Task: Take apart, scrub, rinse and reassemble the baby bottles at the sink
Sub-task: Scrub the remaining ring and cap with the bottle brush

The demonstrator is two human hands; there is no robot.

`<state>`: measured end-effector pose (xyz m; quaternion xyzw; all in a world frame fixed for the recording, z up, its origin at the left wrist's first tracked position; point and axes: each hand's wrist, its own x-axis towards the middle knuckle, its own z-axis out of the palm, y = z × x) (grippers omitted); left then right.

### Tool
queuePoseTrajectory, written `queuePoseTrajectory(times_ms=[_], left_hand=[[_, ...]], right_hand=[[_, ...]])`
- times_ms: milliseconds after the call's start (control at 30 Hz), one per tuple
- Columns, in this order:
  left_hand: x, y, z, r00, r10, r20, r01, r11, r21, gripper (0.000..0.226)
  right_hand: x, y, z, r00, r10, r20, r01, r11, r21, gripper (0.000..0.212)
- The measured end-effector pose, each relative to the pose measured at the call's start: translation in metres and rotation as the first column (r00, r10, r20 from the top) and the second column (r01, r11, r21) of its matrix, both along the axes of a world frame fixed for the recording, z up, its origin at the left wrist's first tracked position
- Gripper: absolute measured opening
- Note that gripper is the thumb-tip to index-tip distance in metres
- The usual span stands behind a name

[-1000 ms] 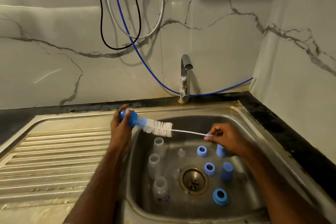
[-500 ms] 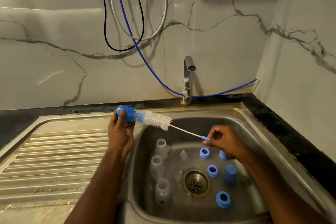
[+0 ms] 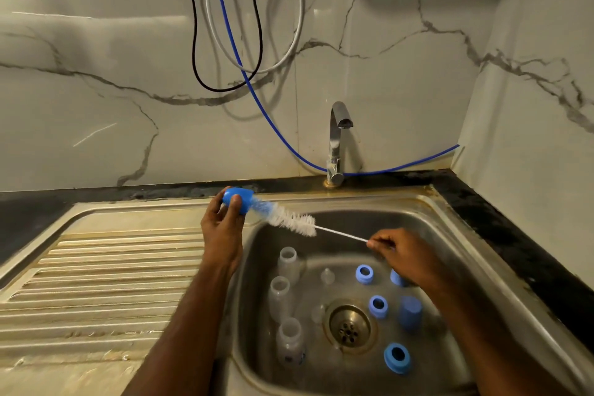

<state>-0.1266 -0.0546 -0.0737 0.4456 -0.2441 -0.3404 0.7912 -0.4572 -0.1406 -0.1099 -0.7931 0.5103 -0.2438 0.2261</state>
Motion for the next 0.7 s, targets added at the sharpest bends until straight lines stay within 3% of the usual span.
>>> queuePoseTrajectory(times_ms=[100,200,233,300,367,400,467,600,700], left_hand=[[-0.001,0.0,0.001,0.899,0.07,0.432,-0.109,0.992,0.066,0.041],[0.004,0.0,-0.001,0.817,0.07,0.573,-0.137,0.988,0.075,0.043],[0.002,0.001,0.0,0.854,0.065,0.516,-0.117,0.991,0.069,0.04],[-0.008,0.004,0.007,0.99,-0.003,0.14,0.001,1.0,0.019,0.03],[-0.014,0.004,0.011,0.959,-0.121,-0.257,0.111,0.992,-0.053,0.028],[-0.013,0.003,0.01,0.92,-0.159,-0.357,0.141,0.987,-0.074,0.035],[-0.009,0.003,0.009,0.878,-0.195,-0.437,0.165,0.981,-0.106,0.051],[-0.004,0.0,0.008,0.898,-0.155,-0.411,0.115,0.986,-0.122,0.05],[0.0,-0.001,0.007,0.917,-0.11,-0.383,0.064,0.989,-0.13,0.044]], right_hand=[[-0.002,-0.007,-0.002,0.996,-0.084,0.033,0.087,0.991,-0.102,0.017],[-0.009,-0.006,0.006,0.986,-0.068,0.153,0.088,0.988,-0.131,0.007],[-0.01,-0.006,0.008,0.977,-0.025,0.214,0.042,0.996,-0.073,0.006],[-0.009,-0.004,0.009,0.954,0.053,0.296,-0.065,0.997,0.031,0.009],[-0.006,-0.004,0.006,0.947,0.084,0.309,-0.104,0.993,0.05,0.016],[-0.005,-0.003,0.005,0.948,0.086,0.306,-0.108,0.993,0.055,0.017],[-0.002,-0.002,0.004,0.959,0.064,0.275,-0.094,0.991,0.098,0.02],[0.002,0.004,0.003,0.965,0.086,0.246,-0.142,0.965,0.221,0.026],[-0.001,0.004,0.004,0.966,0.174,0.193,-0.192,0.979,0.075,0.023]])
